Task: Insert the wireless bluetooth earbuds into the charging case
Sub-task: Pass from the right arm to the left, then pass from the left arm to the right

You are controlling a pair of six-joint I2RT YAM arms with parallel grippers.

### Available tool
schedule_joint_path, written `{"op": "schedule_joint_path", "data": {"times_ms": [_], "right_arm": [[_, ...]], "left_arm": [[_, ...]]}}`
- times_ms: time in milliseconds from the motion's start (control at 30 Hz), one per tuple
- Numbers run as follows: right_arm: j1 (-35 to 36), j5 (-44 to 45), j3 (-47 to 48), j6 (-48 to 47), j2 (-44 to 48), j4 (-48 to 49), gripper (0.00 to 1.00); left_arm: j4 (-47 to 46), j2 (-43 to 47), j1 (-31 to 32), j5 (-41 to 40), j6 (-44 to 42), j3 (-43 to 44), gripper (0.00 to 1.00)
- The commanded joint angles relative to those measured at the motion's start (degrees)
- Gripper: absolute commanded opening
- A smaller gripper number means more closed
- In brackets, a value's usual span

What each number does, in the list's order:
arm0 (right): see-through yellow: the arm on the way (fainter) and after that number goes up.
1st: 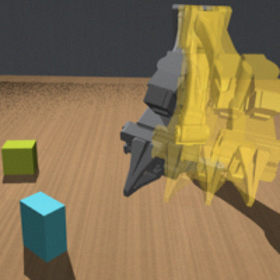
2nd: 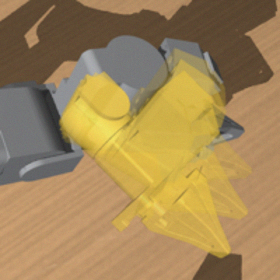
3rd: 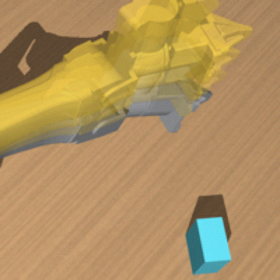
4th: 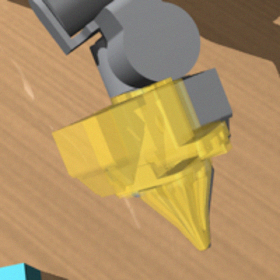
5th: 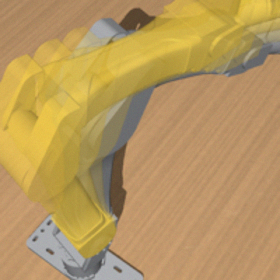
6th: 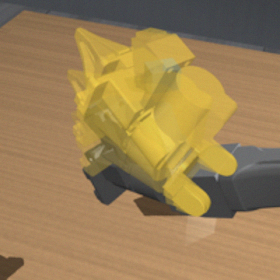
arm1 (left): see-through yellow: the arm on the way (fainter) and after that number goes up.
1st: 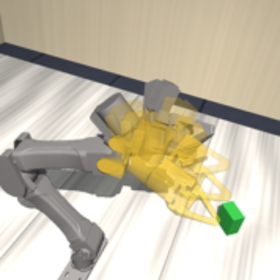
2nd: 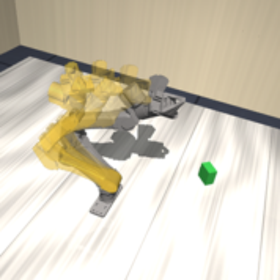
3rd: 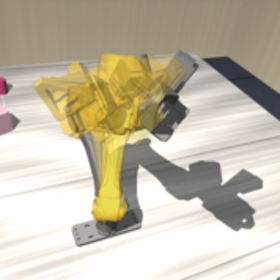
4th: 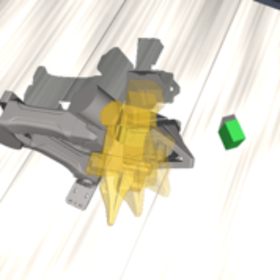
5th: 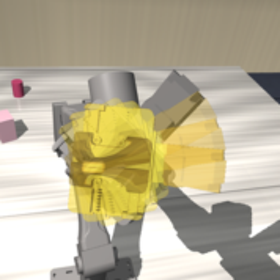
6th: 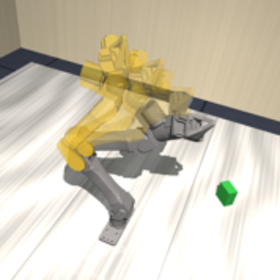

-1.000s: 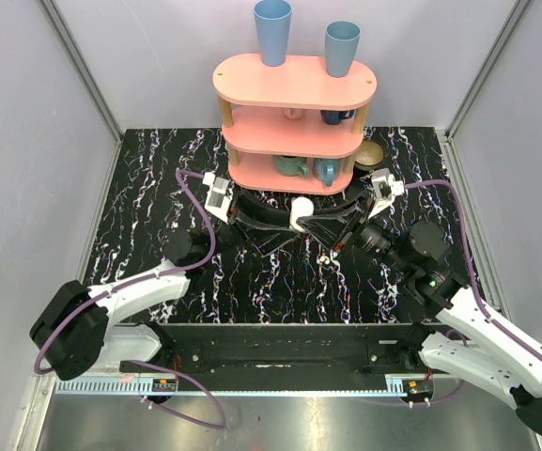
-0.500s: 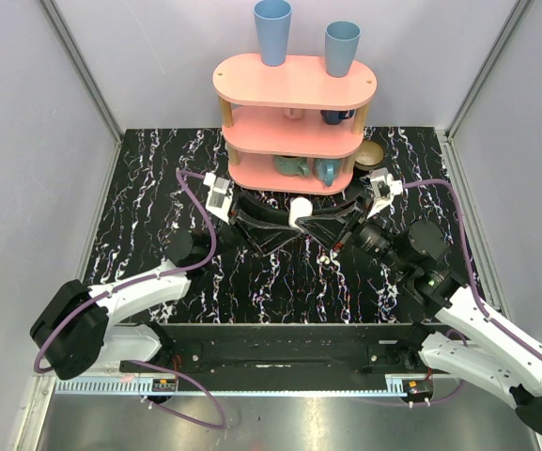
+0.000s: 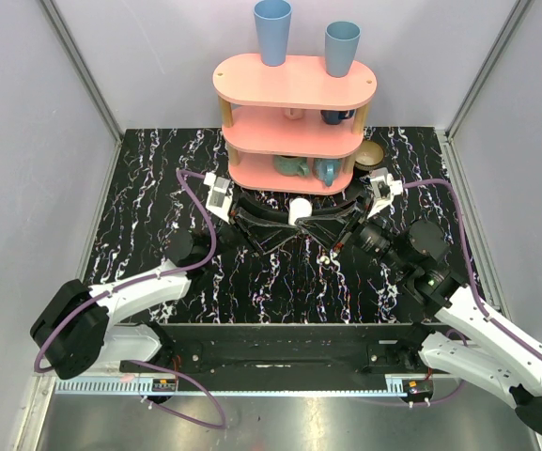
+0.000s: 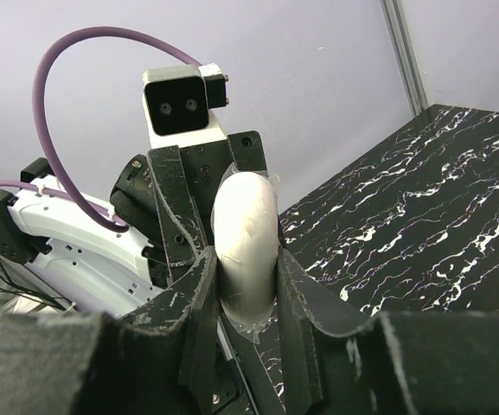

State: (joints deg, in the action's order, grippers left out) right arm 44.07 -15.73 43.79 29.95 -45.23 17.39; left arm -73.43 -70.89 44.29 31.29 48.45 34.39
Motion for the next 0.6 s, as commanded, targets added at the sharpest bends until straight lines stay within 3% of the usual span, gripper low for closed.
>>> {"op": "schedule_joint_path", "data": {"times_ms": [0, 67, 100, 267, 567], "right_arm": [[-0.04, -1.33, 0.33, 0.1, -0.03, 1.42, 0.06], [0.05, -0.45, 0.24, -0.07, 0.58, 1.25, 0.1], [-0.04, -0.01, 0.33, -0.16, 0.76, 0.81, 0.22], [0.05, 2.45, 1.12, -1.21, 1.55, -0.42, 0.56], [-0.04, 3.42, 2.88, -3.23, 0.67, -2.36, 0.69]], "left_arm": [[-9.01, 0.05, 0.71, 0.0, -0.81, 2.08, 0.08], [-7.44, 0.23, 0.71, 0.35, -1.33, 2.26, 0.0], [-6.39, 0.32, 0.71, 0.7, -2.03, 2.69, 0.0], [0.73, 1.81, 0.71, 3.07, -4.93, 4.01, 0.0], [12.15, 3.65, 0.53, 7.2, -9.42, 6.3, 0.0]]}}
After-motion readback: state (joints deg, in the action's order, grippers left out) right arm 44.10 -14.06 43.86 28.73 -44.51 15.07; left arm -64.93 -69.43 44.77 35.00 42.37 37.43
